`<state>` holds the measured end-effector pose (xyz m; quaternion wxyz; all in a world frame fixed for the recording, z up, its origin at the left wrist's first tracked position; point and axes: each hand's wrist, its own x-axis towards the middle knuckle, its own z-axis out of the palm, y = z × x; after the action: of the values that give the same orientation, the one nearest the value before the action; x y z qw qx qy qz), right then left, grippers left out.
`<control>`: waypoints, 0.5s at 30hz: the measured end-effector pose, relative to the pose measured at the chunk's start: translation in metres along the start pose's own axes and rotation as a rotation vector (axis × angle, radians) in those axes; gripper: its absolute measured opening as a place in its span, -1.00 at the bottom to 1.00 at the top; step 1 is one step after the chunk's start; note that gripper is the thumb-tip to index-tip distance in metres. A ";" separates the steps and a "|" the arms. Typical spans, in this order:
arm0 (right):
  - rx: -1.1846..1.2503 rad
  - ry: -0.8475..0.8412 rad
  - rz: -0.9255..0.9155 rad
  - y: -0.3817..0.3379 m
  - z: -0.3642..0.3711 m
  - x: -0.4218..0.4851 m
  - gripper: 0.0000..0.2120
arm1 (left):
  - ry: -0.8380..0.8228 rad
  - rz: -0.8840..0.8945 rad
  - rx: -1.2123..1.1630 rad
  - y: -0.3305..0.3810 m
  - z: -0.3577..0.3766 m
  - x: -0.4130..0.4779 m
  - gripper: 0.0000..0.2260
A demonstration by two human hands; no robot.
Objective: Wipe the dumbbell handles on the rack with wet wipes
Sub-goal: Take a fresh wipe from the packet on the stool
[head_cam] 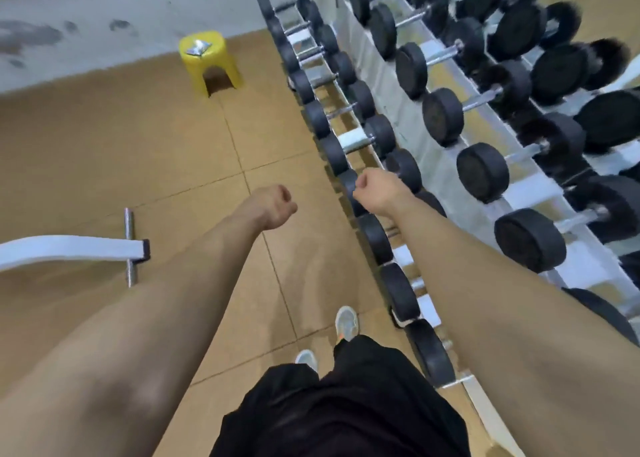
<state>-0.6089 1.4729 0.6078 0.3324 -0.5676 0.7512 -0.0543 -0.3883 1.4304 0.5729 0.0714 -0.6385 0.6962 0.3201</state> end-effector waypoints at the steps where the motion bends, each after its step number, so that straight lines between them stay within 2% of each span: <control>1: -0.024 -0.013 -0.034 -0.012 -0.003 0.014 -0.80 | 0.015 -0.034 -0.011 -0.005 -0.008 0.004 -0.64; 5: -0.095 -0.077 -0.174 -0.050 -0.016 0.067 -0.83 | 0.078 -0.146 -0.078 -0.018 -0.040 0.025 -0.53; 15: -0.248 -0.174 -0.324 -0.121 -0.048 0.193 -0.83 | 0.160 -0.319 -0.189 -0.039 -0.104 0.093 -0.56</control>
<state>-0.5628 1.2447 0.6161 0.3105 -0.7201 0.6195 0.0352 -0.3357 1.2972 0.5935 0.0054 -0.7681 0.5563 0.3169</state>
